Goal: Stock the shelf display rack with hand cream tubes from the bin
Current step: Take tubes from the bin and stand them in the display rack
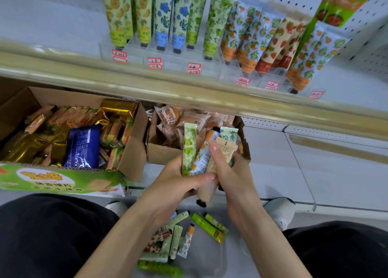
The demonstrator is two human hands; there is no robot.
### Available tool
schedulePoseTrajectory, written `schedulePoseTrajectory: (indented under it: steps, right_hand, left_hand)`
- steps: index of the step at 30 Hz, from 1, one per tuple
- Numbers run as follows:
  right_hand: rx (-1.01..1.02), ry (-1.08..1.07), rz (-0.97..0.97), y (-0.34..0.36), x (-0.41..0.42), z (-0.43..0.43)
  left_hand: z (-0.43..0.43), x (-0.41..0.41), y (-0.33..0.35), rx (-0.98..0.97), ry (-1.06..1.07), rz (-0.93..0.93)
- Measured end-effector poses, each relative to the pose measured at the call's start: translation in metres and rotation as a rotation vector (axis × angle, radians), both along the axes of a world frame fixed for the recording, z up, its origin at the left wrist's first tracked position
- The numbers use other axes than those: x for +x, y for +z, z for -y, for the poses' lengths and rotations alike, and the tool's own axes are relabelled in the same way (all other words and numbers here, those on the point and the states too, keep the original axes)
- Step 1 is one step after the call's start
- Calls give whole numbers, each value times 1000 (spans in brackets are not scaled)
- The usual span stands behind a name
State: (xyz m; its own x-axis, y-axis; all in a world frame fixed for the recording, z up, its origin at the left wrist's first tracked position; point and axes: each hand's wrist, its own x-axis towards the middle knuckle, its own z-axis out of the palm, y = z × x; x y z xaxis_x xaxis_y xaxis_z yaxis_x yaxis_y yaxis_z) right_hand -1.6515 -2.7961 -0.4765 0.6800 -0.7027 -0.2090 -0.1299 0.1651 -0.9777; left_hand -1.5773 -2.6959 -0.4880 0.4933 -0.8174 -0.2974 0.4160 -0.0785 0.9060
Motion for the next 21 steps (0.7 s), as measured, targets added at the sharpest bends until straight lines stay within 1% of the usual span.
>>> schedulePoseTrajectory:
  steps: [6, 11, 14, 16, 18, 21]
  right_hand:
    - [-79, 59, 24, 29, 11, -2]
    - [-45, 141, -8, 57, 23, 4]
    - [-1, 129, 79, 79, 33, 10]
    - [-24, 145, 130, 93, 40, 14]
    - [-120, 168, 136, 110, 46, 18]
    - [-439, 196, 90, 141, 54, 28]
  left_hand:
    - [-4, 10, 24, -91, 49, -26]
    - [-16, 30, 57, -212, 74, -20]
    - [-22, 48, 81, -294, 139, 8]
    - [-24, 62, 97, -350, 192, 34]
    - [-25, 77, 108, -395, 263, 81]
    - [-29, 98, 120, -443, 351, 174]
